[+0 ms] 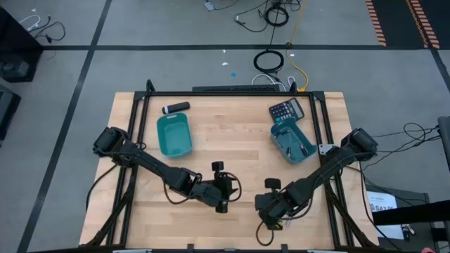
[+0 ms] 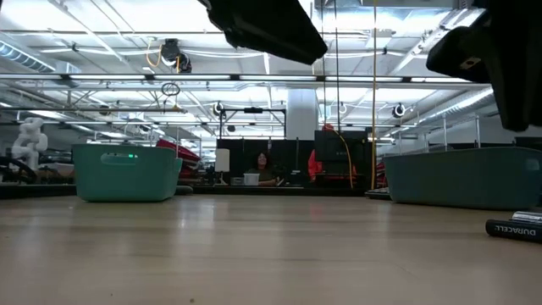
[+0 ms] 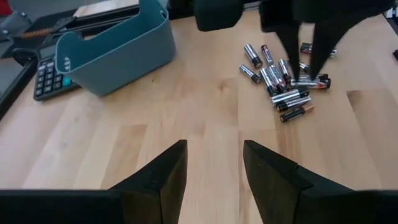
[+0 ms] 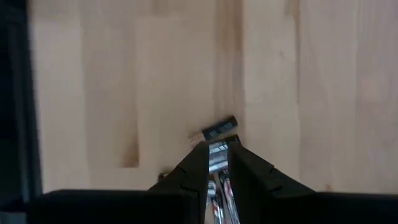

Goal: Sort batteries
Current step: Put the black battery into the dark blue bin

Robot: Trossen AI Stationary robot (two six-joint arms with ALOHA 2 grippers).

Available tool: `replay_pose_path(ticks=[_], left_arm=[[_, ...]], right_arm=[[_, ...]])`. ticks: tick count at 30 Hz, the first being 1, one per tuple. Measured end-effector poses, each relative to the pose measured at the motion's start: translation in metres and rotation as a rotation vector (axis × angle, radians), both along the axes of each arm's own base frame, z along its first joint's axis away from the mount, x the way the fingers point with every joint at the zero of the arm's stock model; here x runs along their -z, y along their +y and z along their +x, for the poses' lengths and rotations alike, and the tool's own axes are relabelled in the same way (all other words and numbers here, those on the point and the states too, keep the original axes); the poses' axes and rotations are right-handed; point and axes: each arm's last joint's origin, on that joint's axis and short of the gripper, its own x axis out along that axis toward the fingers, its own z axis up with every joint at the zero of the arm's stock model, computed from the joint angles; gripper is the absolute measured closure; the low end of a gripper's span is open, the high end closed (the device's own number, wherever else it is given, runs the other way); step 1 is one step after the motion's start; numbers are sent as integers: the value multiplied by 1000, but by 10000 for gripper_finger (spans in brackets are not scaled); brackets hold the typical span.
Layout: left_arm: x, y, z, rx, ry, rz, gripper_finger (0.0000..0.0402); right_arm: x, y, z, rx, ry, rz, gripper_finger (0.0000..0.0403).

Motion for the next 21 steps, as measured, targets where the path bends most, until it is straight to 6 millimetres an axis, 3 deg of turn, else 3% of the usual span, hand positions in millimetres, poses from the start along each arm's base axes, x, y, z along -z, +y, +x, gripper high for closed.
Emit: replay_pose_path(ticks=[8, 15, 21], left_arm=[[0, -16, -8, 17, -11, 23, 233], [0, -16, -8, 42, -2, 64, 233], [-1, -15, -7, 66, 3, 111, 233]], right_arm=[[14, 7, 10, 139, 34, 21, 315], [18, 8, 12, 357, 52, 87, 253], [17, 6, 20, 511, 59, 204, 232]])
